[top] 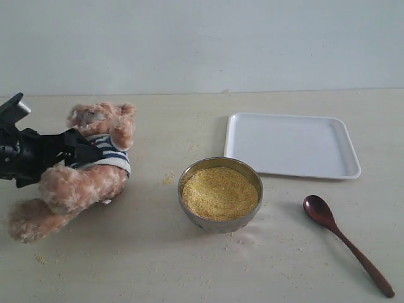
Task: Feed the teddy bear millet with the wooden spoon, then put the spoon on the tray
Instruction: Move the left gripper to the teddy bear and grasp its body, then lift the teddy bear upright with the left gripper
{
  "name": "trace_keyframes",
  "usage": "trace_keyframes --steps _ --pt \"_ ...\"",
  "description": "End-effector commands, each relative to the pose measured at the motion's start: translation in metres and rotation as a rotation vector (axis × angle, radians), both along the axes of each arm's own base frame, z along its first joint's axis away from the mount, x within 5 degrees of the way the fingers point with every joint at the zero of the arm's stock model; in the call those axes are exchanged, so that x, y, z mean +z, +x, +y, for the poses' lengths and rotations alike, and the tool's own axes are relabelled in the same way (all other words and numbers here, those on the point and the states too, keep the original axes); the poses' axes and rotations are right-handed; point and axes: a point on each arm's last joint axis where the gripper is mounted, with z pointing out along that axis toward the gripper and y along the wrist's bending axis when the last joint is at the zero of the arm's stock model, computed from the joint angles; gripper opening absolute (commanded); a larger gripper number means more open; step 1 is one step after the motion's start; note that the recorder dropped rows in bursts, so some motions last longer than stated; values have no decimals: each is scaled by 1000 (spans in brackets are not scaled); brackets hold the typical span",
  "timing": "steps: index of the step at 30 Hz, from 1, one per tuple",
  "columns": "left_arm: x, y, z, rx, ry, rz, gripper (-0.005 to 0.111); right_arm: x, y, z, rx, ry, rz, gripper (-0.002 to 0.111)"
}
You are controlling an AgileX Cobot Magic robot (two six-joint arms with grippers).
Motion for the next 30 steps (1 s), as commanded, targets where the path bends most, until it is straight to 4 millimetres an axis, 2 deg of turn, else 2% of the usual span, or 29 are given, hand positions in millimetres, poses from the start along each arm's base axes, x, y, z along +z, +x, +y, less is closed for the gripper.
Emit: trace_keyframes --steps 1,7,10,12,17,18,22,25,26,29,30 --pt "-16 4 -14 -30 22 9 102 0 0 0 -3 3 -10 0" --pt "-30 9 -31 -66 44 32 101 0 0 0 -3 3 -10 0" --pt "-36 8 -37 -97 60 46 90 0 0 0 -3 3 -10 0" --pt "-37 8 -37 -98 61 48 71 0 0 0 -3 3 -10 0" --pt "-29 7 -37 -122 58 33 10 0 0 0 -3 3 -10 0" --pt "-25 6 -37 -145 59 23 6 0 0 0 -3 3 -10 0" --pt "1 4 -38 -169 72 -45 5 0 0 0 -3 3 -10 0" --pt "40 -4 -31 -171 45 -96 5 0 0 0 -3 3 -10 0" --pt "59 -14 -28 -201 13 -110 5 0 0 0 -3 3 -10 0" --pt "85 -42 -15 -226 -33 -135 5 0 0 0 -3 3 -10 0" --pt "96 -60 -7 -219 -35 -158 5 0 0 0 -3 3 -10 0"
